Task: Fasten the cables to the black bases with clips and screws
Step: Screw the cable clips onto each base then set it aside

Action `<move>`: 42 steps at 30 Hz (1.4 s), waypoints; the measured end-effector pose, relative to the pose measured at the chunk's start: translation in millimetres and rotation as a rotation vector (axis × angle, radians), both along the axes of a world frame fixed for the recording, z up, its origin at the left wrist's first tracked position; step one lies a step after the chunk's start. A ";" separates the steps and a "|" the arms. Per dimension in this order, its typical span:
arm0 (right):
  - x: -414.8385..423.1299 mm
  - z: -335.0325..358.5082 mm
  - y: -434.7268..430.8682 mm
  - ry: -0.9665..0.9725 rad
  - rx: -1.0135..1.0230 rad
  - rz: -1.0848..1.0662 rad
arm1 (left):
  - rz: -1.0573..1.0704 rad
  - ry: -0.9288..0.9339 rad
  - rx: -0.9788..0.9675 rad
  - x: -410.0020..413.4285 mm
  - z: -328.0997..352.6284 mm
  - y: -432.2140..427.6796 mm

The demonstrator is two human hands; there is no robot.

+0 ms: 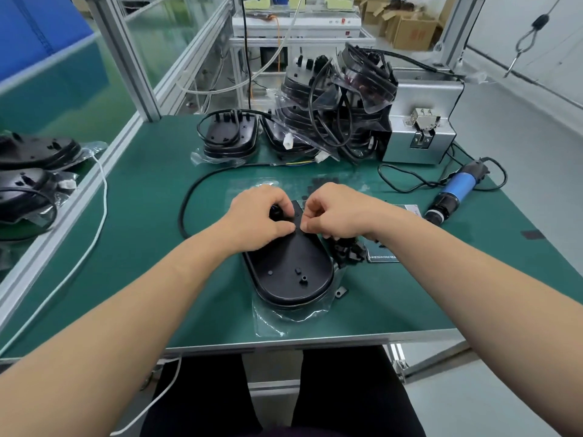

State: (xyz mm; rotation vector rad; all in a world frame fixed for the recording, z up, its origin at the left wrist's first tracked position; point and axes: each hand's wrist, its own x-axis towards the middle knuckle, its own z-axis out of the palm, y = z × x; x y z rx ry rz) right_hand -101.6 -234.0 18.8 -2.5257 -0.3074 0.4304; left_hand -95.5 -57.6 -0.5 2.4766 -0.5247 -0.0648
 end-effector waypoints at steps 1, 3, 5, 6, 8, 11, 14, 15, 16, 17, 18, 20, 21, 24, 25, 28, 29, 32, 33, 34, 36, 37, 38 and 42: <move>0.2 1.3 1.3 -0.002 -0.023 0.001 | 0.004 0.003 0.006 -0.5 -0.3 -0.5; 1.1 4.6 3.9 -0.015 -0.076 0.010 | 0.003 0.003 0.017 -0.7 -0.3 -0.8; 1.7 7.1 6.4 -0.033 -0.125 0.016 | 0.001 0.008 0.016 -0.9 -0.2 -0.6; 2.0 7.9 7.1 -0.039 -0.140 0.018 | 0.000 0.011 0.016 -0.5 -0.4 -0.4; 2.5 9.1 7.9 -0.043 -0.150 0.025 | 0.000 0.017 0.015 0.1 -0.8 0.4; 3.7 10.1 6.8 -0.056 -0.159 0.056 | -0.007 0.026 0.014 1.1 -1.6 1.1; 6.2 10.5 3.5 -0.075 -0.151 0.098 | -0.009 0.031 0.004 1.3 -2.5 1.4; 7.2 10.4 2.6 -0.075 -0.149 0.111 | -0.007 0.031 0.004 1.5 -2.8 1.5; 7.9 10.0 1.8 -0.074 -0.150 0.121 | -0.004 0.029 0.004 1.6 -3.2 1.5; 8.7 9.5 1.2 -0.076 -0.152 0.131 | -0.001 0.028 0.002 1.6 -3.5 1.4; 9.9 9.2 1.0 -0.080 -0.155 0.142 | 0.001 0.025 0.004 1.6 -3.7 1.3; 11.4 8.8 1.3 -0.092 -0.162 0.162 | 0.000 0.020 0.011 1.9 -4.2 1.3; 12.0 9.0 1.6 -0.098 -0.168 0.169 | 0.001 0.020 0.011 2.1 -4.1 1.2; 13.3 10.1 2.6 -0.108 -0.192 0.184 | 0.002 0.019 0.011 2.2 -3.7 0.9; 13.7 10.4 3.0 -0.109 -0.200 0.190 | 0.004 0.020 0.013 2.2 -3.7 0.8; 14.6 10.8 3.4 -0.106 -0.206 0.200 | 0.006 0.029 0.016 2.2 -3.8 0.5; 14.7 11.1 3.2 -0.102 -0.202 0.199 | 0.005 0.033 0.017 2.3 -3.9 0.5; 14.8 14.7 2.1 -0.067 -0.172 0.193 | 0.009 0.039 0.016 1.9 -3.4 0.5; 14.9 15.8 2.3 -0.050 -0.170 0.191 | 0.012 0.040 0.015 1.7 -3.3 0.5; 15.0 16.3 2.5 -0.035 -0.177 0.191 | 0.012 0.040 0.013 1.5 -3.0 0.6; 15.2 15.1 3.7 -0.024 -0.198 0.195 | 0.007 0.037 0.008 1.1 -2.4 0.5; 15.0 13.7 4.4 -0.028 -0.208 0.197 | 0.003 0.036 0.005 0.9 -2.0 0.4; 14.8 12.7 5.0 -0.035 -0.216 0.198 | 0.001 0.036 0.004 0.7 -1.7 0.3; 14.0 12.1 7.4 -0.054 -0.231 0.196 | 0.005 0.030 0.005 0.5 -1.6 -0.4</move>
